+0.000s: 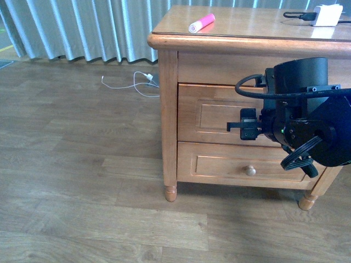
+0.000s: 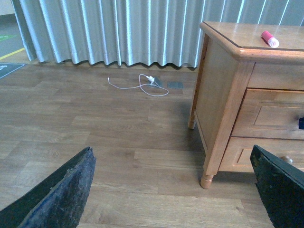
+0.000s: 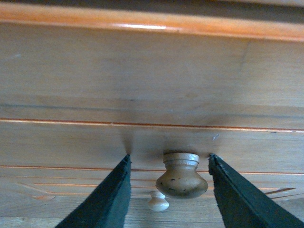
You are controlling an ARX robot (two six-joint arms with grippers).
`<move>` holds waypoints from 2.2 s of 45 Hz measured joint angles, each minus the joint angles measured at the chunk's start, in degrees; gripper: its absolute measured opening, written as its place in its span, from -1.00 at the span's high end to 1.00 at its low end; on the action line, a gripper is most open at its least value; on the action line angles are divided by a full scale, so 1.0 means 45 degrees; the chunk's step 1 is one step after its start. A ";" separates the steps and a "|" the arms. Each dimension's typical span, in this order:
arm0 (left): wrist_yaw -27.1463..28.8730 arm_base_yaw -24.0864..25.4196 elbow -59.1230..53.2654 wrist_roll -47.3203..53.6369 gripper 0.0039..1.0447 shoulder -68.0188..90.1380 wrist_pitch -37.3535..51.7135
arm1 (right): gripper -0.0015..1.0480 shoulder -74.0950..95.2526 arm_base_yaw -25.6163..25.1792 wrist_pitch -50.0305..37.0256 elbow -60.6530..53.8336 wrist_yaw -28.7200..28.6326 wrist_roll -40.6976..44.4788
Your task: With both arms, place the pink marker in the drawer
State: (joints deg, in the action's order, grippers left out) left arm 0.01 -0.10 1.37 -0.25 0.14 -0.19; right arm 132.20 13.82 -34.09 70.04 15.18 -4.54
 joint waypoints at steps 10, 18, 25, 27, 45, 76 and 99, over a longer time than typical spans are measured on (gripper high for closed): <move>0.0000 0.0000 0.0000 0.0000 -0.89 0.0000 0.0000 | 0.53 0.0019 -0.0019 0.0350 0.0073 -0.0126 0.0087; 0.0000 0.0000 0.0000 0.0000 -0.89 0.0000 0.0000 | 0.55 -0.0340 -0.0010 0.0899 -0.0301 -0.0559 0.0141; 0.0000 0.0000 0.0000 0.0000 -0.89 0.0000 0.0000 | 0.55 -0.1418 0.0078 0.1778 -0.1511 -0.1035 -0.0010; 0.0000 0.0000 0.0000 0.0000 -0.89 0.0000 0.0000 | 0.55 -0.1763 0.0102 0.2025 -0.1880 -0.1190 -0.0073; 0.0000 0.0000 0.0000 0.0000 -0.89 0.0000 0.0000 | 0.57 -0.5639 0.0690 0.1948 -0.7189 -0.2263 -0.0155; 0.0000 0.0000 0.0000 0.0000 -0.89 0.0000 0.0000 | -0.82 -1.2716 0.0476 0.4425 -1.0015 -0.3832 -0.1200; 0.0000 0.0000 0.0000 0.0000 -0.89 0.0000 0.0000 | -0.83 -2.1580 -0.1073 0.9005 -1.1676 -0.4969 -0.1535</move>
State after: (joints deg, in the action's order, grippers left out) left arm 0.01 -0.10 1.37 -0.25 0.14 -0.19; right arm 35.09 8.99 6.44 17.50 -7.18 -11.44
